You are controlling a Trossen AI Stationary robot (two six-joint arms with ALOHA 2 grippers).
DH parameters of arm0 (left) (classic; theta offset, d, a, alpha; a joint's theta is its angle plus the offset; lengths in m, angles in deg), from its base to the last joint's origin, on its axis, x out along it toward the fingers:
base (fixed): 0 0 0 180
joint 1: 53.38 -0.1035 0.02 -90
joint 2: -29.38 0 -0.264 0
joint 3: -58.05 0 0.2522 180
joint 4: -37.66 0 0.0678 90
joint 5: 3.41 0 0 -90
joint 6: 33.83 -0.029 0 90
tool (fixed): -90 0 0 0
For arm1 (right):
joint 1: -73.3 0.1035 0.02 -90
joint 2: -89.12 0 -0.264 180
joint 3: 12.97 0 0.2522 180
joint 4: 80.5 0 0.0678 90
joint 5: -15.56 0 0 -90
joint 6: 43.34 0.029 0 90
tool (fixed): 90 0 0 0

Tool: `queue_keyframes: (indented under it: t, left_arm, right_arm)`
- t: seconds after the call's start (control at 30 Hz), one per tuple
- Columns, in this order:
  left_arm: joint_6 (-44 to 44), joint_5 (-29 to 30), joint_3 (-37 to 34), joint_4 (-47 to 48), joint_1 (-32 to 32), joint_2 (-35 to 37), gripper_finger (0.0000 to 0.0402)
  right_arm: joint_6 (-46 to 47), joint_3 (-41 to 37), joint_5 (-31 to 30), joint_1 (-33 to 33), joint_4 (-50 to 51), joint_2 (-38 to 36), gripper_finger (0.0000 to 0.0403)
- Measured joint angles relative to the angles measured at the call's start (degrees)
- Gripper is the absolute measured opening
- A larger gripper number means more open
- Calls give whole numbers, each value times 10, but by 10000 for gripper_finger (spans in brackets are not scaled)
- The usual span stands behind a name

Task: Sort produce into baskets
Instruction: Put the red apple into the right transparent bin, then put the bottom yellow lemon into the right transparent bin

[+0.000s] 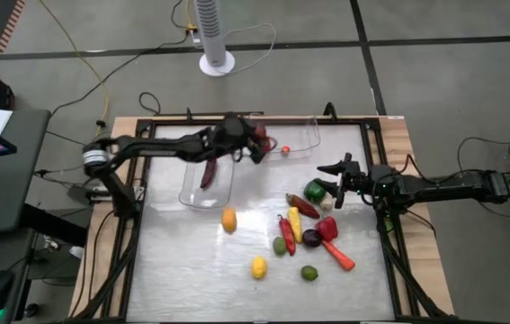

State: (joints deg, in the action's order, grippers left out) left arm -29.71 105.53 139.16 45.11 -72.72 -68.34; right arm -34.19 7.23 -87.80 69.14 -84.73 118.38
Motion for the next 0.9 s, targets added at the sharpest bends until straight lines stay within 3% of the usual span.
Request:
queue_keyframes:
  t: [0.2,0.47,0.67,0.9]
  left_arm:
    - [-15,13,132,87,-21,-99,335]
    - [-51,19,280,240,-17,-176,395]
    - [-97,19,314,309,21,-160,382]
    - [-53,-69,316,435,125,-134,374]
  right_arm:
    - [-4,0,0,0,11,0,254]
    - [-6,0,0,0,11,0,254]
    - [-6,0,0,0,12,0,254]
    - [-6,0,0,0,16,0,254]
